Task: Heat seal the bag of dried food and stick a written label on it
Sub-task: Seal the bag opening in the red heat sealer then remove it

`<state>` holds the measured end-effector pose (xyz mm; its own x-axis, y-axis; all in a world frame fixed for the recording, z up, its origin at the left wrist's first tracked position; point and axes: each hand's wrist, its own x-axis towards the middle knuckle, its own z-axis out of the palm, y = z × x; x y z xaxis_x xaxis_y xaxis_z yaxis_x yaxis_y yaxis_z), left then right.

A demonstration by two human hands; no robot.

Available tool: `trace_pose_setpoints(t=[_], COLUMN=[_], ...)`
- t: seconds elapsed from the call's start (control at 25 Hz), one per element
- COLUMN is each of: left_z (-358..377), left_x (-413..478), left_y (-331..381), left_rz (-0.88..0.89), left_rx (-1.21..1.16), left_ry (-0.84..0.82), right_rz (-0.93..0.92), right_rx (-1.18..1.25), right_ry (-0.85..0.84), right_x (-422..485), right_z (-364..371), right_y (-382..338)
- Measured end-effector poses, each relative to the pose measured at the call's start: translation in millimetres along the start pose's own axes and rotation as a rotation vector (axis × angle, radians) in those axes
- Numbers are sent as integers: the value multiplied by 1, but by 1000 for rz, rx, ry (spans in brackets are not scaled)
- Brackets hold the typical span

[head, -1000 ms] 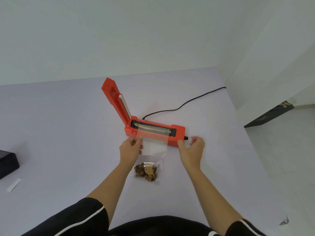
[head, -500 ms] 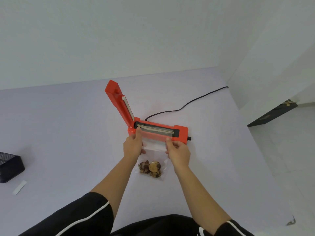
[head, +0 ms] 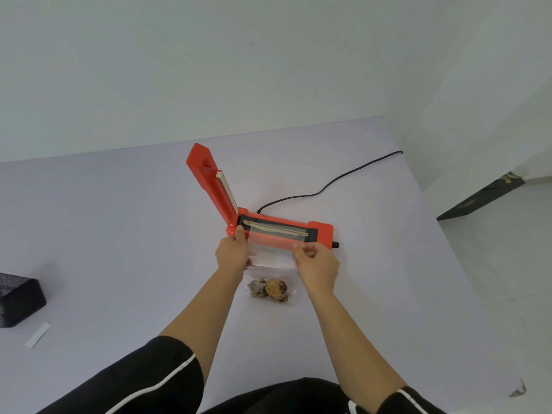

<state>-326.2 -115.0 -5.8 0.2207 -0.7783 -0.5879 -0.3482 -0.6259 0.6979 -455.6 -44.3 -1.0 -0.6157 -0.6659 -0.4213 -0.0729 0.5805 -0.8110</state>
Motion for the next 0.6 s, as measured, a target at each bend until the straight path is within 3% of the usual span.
trace_pose_setpoints(t=[0.28,0.6], left_z=[0,4], left_x=[0,0], left_y=[1,-5], left_rz=[-51,-51], left_rx=[-54,-92], left_ry=[-31,-46], right_rz=[40,-33], right_rx=[77,-18], right_ry=[20,42], right_x=[0,7], right_z=[0,1], right_y=[-8,-6])
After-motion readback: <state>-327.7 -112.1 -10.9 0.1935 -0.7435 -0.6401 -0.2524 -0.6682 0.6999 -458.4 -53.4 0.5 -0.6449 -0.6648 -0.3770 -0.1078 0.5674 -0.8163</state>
